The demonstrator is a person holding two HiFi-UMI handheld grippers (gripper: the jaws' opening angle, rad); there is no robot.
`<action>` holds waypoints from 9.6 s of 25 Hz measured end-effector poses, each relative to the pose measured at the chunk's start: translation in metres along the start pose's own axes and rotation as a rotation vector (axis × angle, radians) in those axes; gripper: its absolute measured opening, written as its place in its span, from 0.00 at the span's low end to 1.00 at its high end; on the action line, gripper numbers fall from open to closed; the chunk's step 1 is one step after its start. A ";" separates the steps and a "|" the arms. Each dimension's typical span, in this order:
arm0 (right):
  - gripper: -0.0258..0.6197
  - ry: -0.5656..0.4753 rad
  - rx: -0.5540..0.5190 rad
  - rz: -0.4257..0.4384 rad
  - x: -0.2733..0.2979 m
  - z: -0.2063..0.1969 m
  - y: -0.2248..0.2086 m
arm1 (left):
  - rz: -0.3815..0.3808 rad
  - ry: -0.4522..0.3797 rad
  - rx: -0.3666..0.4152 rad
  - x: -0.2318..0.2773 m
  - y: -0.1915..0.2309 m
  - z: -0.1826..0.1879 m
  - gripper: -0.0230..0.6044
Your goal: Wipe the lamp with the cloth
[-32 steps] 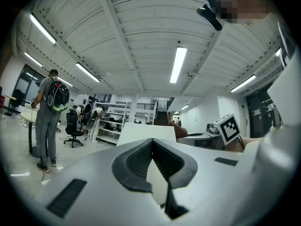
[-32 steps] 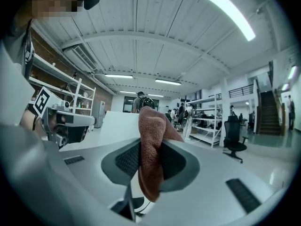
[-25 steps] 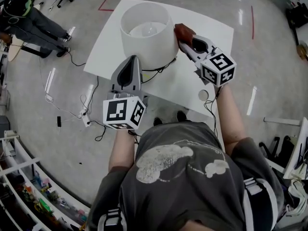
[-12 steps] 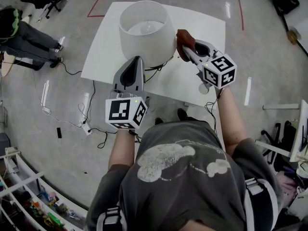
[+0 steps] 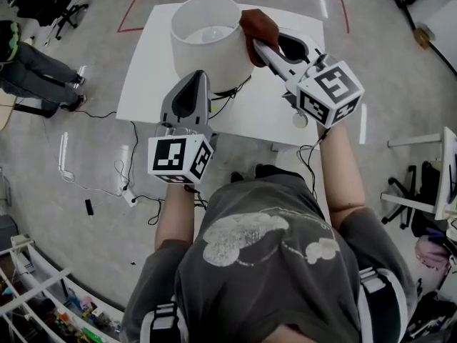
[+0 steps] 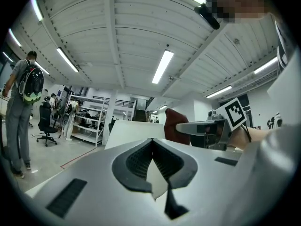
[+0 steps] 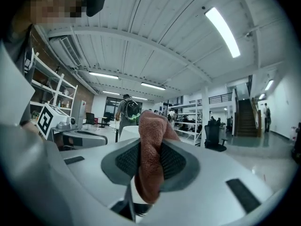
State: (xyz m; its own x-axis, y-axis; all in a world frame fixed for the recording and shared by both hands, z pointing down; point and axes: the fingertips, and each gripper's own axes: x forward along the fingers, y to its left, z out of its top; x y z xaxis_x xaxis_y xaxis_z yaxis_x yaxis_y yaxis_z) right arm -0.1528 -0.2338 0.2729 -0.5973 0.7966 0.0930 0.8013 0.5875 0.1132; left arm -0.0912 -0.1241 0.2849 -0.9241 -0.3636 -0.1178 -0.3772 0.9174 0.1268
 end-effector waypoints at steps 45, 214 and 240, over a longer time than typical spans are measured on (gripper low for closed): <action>0.18 0.136 0.225 -0.371 -0.013 -0.082 0.094 | -0.386 0.127 -0.090 -0.031 0.060 -0.022 0.05; 0.18 -0.066 0.427 -1.379 0.225 -0.028 0.098 | -1.337 0.249 -0.071 0.107 0.235 -0.009 0.05; 0.18 -0.189 0.385 -1.667 0.212 0.007 0.005 | -1.492 0.243 -0.142 0.185 0.223 -0.006 0.05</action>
State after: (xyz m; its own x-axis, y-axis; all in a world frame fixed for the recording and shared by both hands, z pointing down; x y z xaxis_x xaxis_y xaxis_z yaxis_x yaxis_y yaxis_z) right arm -0.2748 -0.0613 0.2864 -0.7394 -0.6730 0.0186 -0.6520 0.7090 -0.2685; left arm -0.3463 0.0118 0.2977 0.3147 -0.9472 -0.0617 -0.9376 -0.3203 0.1349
